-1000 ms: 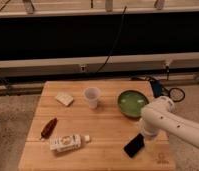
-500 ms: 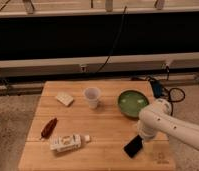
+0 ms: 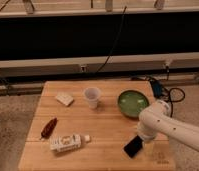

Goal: Place the eraser in the ceramic cup

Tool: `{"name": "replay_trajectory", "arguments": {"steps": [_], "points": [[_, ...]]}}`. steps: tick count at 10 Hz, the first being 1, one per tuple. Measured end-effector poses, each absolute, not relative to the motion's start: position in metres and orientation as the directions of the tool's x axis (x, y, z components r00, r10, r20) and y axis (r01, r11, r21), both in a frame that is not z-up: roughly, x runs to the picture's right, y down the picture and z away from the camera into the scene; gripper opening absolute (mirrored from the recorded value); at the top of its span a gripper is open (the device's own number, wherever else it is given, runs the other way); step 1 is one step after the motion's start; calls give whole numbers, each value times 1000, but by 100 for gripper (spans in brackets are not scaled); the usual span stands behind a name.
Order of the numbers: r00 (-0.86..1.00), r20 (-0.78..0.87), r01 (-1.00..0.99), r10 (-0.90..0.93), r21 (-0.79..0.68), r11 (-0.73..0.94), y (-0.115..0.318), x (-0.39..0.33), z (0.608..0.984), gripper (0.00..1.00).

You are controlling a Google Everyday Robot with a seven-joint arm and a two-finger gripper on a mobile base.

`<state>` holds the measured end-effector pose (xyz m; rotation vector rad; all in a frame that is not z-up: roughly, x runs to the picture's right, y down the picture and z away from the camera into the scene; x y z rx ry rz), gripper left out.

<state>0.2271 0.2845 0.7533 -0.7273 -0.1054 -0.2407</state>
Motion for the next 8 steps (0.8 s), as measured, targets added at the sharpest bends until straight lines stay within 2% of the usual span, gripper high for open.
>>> {"name": "replay_trajectory", "arguments": {"steps": [8], "points": [[964, 190, 267, -188, -652, 710, 295, 226, 755, 80]]}}
